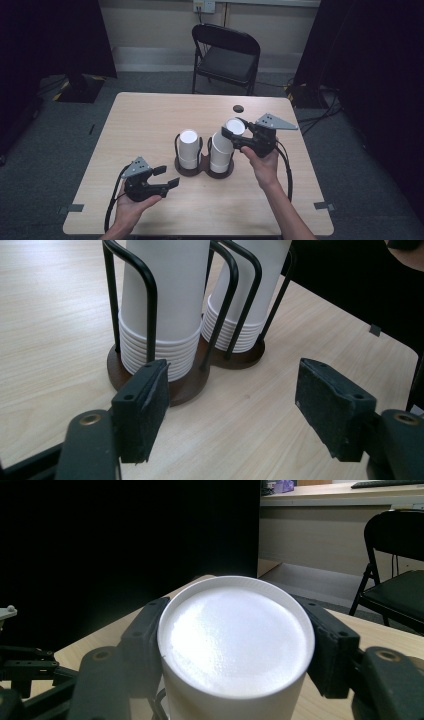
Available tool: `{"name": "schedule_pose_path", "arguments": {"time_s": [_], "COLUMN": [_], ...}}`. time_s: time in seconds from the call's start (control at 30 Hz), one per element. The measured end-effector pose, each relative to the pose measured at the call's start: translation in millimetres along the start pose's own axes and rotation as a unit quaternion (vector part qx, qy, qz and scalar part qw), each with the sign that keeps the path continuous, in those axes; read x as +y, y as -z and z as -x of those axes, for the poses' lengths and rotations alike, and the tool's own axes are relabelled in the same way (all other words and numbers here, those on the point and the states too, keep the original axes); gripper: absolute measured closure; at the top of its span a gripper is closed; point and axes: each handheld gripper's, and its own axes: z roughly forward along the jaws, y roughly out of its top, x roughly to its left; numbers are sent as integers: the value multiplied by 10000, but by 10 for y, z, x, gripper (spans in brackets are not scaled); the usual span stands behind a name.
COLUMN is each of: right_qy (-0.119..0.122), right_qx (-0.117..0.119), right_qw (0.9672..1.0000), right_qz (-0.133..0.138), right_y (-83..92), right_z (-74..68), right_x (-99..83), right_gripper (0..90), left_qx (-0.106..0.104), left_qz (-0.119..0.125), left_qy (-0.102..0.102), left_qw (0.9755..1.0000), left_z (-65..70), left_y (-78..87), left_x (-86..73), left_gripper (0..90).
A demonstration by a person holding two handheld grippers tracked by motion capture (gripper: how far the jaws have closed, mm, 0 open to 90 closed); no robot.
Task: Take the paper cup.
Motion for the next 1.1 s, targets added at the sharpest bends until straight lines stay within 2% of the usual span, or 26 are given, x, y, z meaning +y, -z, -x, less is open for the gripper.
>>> {"name": "schedule_pose_path", "arguments": {"time_s": [0.17,0.37,0.63,0.87,1.03,1.1], "right_qy": [-141,-171,-426,-820,-1129,-1198], "right_qx": [-5,-18,155,385,573,619], "right_qw": [9999,9998,9990,9959,9920,9909], "right_qz": [18,46,42,33,-11,-21], "right_y": [67,181,303,374,377,371], "right_z": [-7,-84,-117,-140,-150,-156], "right_x": [-16,-23,-93,-150,-199,-222], "right_gripper": [353,353,353,353,353,353], "left_qx": [-8,-38,-154,-203,-302,-243], "left_qz": [49,75,79,163,268,269], "left_qy": [-4,-86,-207,-325,-436,-516], "left_qw": [10000,9999,9996,9991,9982,9980], "left_z": [32,61,120,180,243,287], "left_y": [-10,-9,-56,-81,-121,-155], "left_x": [21,53,108,198,269,299], "left_gripper": [331,358,369,391,433,436]}}
